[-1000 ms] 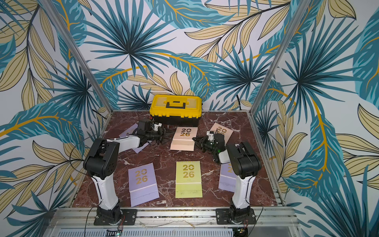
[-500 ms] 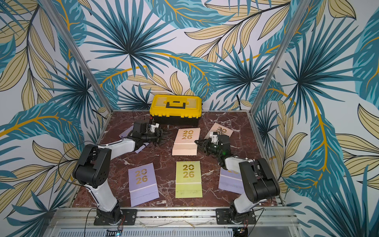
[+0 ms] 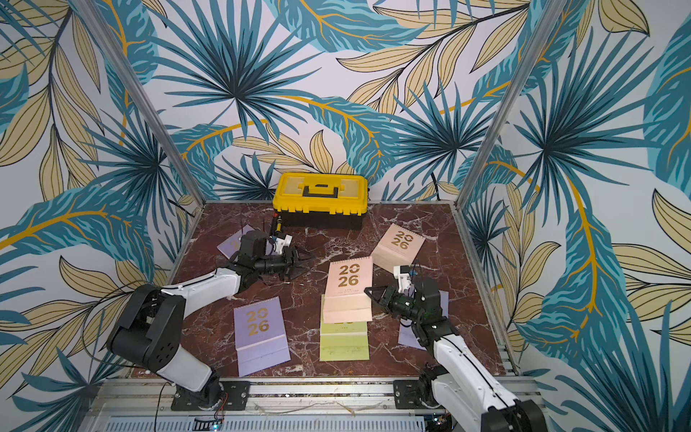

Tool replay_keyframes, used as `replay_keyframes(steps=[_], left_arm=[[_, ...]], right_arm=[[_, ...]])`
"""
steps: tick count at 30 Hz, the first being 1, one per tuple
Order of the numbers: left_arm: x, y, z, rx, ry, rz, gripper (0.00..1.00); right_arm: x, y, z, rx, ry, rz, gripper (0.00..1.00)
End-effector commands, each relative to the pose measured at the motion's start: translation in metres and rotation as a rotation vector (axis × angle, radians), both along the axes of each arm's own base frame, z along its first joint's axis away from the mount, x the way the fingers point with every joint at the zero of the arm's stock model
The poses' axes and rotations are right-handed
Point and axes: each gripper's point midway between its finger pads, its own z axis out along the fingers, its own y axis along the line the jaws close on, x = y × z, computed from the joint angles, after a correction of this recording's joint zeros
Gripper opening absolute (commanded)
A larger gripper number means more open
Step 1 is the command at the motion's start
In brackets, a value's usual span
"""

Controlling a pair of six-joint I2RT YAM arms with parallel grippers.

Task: Stack the calendars
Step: Place the calendar at the calendar.

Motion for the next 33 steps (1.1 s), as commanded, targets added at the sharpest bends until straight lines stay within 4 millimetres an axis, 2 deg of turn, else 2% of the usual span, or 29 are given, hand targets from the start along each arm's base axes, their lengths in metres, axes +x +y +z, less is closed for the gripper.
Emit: replay_keyframes(steps=[1, 8, 12, 19, 28, 33], left_arm=[[-0.013, 0.002, -0.01, 0.036, -0.014, 0.016, 0.67], [-0.03, 0.002, -0.017, 0.048, 0.001, 0.011, 0.67], [-0.035, 0.0, -0.021, 0.053, 0.011, 0.004, 0.68], [-0.045, -0.008, -0.036, 0.081, 0.038, -0.016, 0.69], [-0.049, -0.017, -0.042, 0.091, 0.057, -0.034, 0.7], [-0.054, -0.021, -0.051, 0.106, 0.076, -0.044, 0.7]], right_arm=[[-0.027, 0.001, -0.015, -0.021, 0.028, 0.058, 0.0], [-0.058, 0.002, -0.028, -0.006, 0.063, 0.103, 0.0], [-0.067, 0.001, -0.036, 0.008, 0.069, 0.108, 0.0], [-0.067, 0.003, -0.042, 0.029, 0.069, 0.113, 0.0], [-0.056, 0.013, -0.031, 0.095, 0.037, 0.142, 0.0], [-0.058, 0.015, -0.037, 0.08, 0.048, 0.152, 0.0]])
